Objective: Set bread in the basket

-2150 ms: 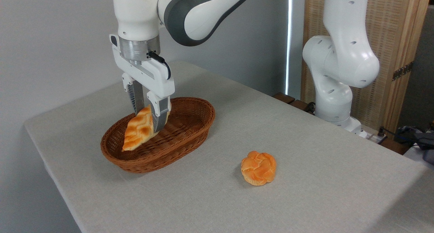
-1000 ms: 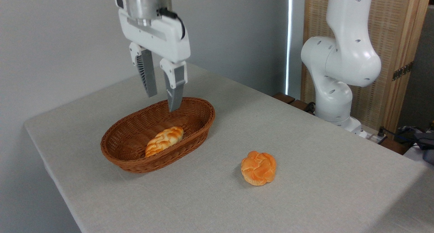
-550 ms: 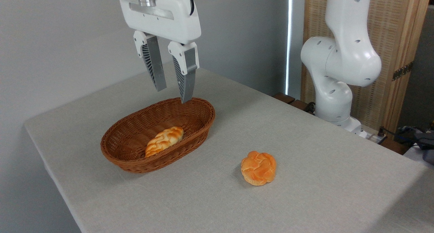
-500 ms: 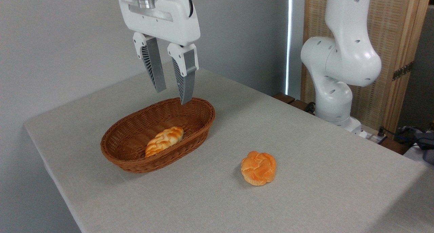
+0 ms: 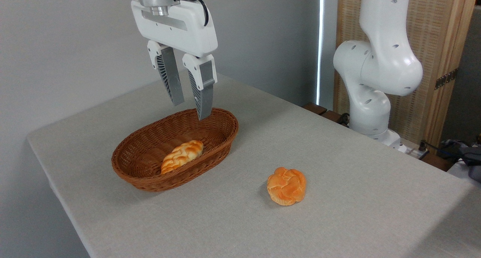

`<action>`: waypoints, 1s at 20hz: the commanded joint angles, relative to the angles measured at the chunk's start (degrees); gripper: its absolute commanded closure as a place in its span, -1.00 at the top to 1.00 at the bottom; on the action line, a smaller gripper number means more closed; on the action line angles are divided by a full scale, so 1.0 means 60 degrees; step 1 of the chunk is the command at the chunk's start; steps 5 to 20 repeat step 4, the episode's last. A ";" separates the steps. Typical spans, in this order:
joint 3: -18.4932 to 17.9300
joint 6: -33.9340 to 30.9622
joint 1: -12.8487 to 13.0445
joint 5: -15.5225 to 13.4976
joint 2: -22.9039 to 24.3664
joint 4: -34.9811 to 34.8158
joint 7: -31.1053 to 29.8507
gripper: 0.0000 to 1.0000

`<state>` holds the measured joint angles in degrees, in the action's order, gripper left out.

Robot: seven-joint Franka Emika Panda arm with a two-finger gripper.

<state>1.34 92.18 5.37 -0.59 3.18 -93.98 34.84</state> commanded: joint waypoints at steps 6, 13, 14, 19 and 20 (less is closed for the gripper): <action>-0.0239 -0.0275 0.0042 -0.0062 -0.0047 0.0195 0.0112 1.00; -0.0239 -0.0275 0.0042 -0.0062 -0.0047 0.0195 0.0112 1.00; -0.0239 -0.0275 0.0042 -0.0062 -0.0047 0.0195 0.0112 1.00; -0.0239 -0.0275 0.0042 -0.0062 -0.0047 0.0195 0.0112 1.00; -0.0239 -0.0275 0.0042 -0.0062 -0.0047 0.0195 0.0112 1.00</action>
